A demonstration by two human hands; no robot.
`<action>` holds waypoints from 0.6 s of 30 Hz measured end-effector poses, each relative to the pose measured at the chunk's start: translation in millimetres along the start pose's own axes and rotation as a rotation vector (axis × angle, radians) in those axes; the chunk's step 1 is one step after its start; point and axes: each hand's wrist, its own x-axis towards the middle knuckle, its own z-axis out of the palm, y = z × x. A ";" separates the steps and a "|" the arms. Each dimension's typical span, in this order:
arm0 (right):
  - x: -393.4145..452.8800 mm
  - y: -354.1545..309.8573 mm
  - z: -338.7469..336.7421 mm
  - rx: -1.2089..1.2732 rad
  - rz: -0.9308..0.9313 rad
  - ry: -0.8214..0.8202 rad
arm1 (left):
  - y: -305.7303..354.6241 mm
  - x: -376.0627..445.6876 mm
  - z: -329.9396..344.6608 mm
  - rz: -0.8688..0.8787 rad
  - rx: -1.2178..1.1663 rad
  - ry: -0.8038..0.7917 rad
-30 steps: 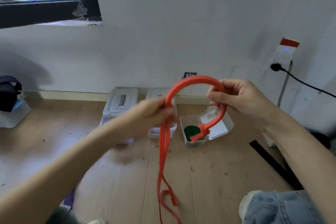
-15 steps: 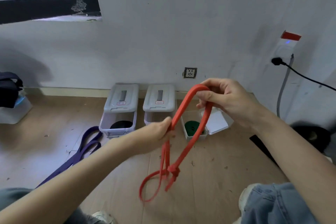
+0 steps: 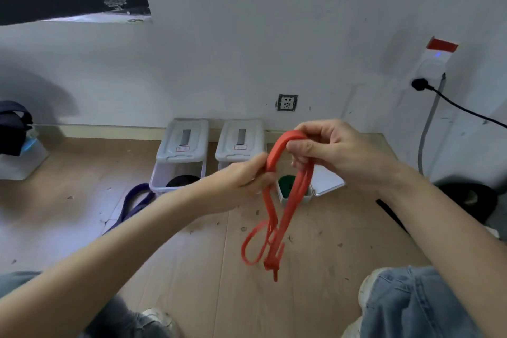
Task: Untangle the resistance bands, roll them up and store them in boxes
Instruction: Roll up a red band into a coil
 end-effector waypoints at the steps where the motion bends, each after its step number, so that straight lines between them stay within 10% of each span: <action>1: -0.4 0.7 -1.9 0.021 -0.014 0.029 | -6.7 -2.0 5.2 -0.025 0.038 -0.008; 9: -12.6 -5.9 -19.2 -0.099 0.115 -0.120 | 10.9 -3.8 -32.6 0.067 -0.212 0.142; 18: -3.7 -1.0 -6.9 -0.071 -0.004 -0.010 | -7.2 -8.0 5.9 -0.072 0.113 -0.166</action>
